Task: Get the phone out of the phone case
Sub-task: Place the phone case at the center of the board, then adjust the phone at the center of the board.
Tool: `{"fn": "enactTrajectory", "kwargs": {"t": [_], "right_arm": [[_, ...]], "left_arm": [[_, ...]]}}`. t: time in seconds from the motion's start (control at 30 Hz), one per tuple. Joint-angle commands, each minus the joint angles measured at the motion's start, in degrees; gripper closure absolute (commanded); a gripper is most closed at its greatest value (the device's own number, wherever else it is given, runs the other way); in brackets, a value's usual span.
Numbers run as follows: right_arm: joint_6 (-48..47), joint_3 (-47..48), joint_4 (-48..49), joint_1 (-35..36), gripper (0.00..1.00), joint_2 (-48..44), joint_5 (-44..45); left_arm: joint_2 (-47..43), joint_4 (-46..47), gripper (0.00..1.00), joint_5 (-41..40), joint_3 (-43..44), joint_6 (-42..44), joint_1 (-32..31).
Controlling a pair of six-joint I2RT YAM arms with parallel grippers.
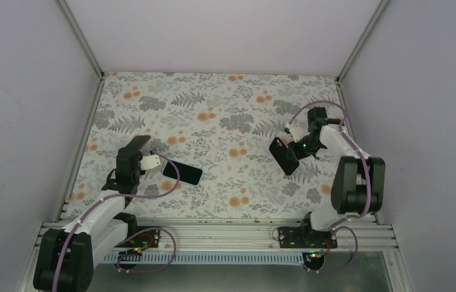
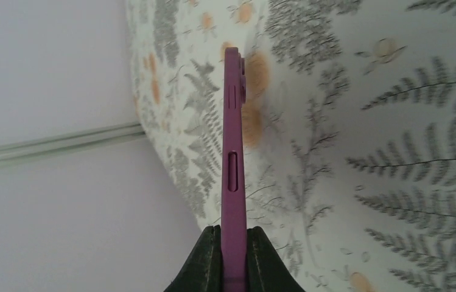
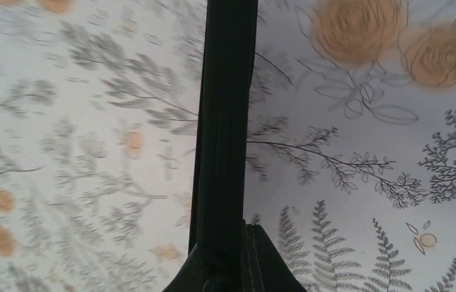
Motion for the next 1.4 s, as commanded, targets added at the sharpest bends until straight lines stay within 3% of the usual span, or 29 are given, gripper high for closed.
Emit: {"fn": "enactTrajectory", "kwargs": {"t": [0.0, 0.1, 0.13, 0.2, 0.3, 0.47, 0.5, 0.53, 0.57, 0.67, 0.77, 0.87, 1.0, 1.17, 1.2, 1.27, 1.33, 1.37], "right_arm": [[0.58, 1.23, 3.63, -3.35, 0.96, 9.03, 5.37], [1.00, 2.46, 5.63, -6.32, 0.96, 13.99, 8.20], [0.82, 3.11, 5.79, -7.23, 0.90, 15.05, 8.93], [0.25, 4.35, 6.10, -8.80, 0.67, 16.31, 11.07], [-0.68, 5.78, 6.52, -9.95, 0.30, 15.07, 15.83], [-2.85, 10.29, 3.01, -7.95, 0.02, 9.29, 23.51], [-3.31, 11.23, 1.95, -6.60, 0.00, 6.72, 24.69], [-3.83, 12.23, 0.38, -4.84, 0.00, 5.30, 25.24], [-4.20, 13.21, -1.17, -2.90, 0.00, 4.09, 25.01], [-4.46, 15.87, -5.79, 6.22, 0.00, 0.74, 21.67], [-2.46, 15.78, -6.19, 19.47, 0.00, -1.26, 20.17], [0.47, 14.31, -2.19, 32.05, 0.00, -0.66, 20.68], [1.97, 13.80, 2.57, 45.42, 0.01, 4.30, 19.79], [0.91, 17.47, 5.87, 57.98, 0.07, 14.49, 16.77], [-0.53, 18.34, 6.90, 60.02, 0.13, 15.82, 15.16], [-2.04, 21.14, 8.11, 63.04, 0.43, 19.20, 10.42], [-1.17, 26.43, 7.23, 64.89, 0.92, 24.54, 8.21], [-0.61, 29.88, 5.64, 65.54, 0.96, 27.81, 7.04]], "left_arm": [[-1.79, -6.43, 0.95, 3.89, 2.11, -1.49, 0.11], [-2.40, -14.61, 0.89, 7.49, 4.00, -2.69, 0.11], [-2.60, -17.51, 0.83, 8.96, 4.71, -2.88, 0.14], [-3.17, -22.32, 0.67, 11.72, 5.71, -2.63, 0.10], [-4.98, -29.81, 0.56, 16.65, 7.04, -0.84, 0.10], [-4.94, -45.91, 0.48, 25.86, 15.47, -1.35, 0.09], [-3.55, -50.05, 0.45, 28.35, 18.03, -1.60, 0.10], [-2.16, -54.53, 0.17, 31.00, 21.21, -1.90, 0.12], [-0.29, -58.48, 0.02, 32.96, 23.91, -2.21, 0.11], [4.32, -62.18, 0.00, 34.78, 31.26, -5.39, 0.44], [5.54, -59.84, 0.00, 37.87, 37.72, -9.65, 1.78], [8.12, -54.03, 0.00, 40.69, 45.07, -19.53, 2.94], [13.08, -46.24, 0.00, 41.65, 51.70, -32.49, 4.96], [21.60, -41.46, 0.00, 40.28, 54.89, -39.86, 5.43], [23.10, -40.46, 0.00, 39.95, 55.28, -40.70, 5.50], [25.49, -38.69, 0.01, 39.87, 56.08, -41.99, 5.71], [27.18, -37.54, 0.02, 39.66, 56.87, -42.67, 5.81], [27.77, -37.11, 0.02, 39.51, 57.26, -42.91, 5.81]]}}
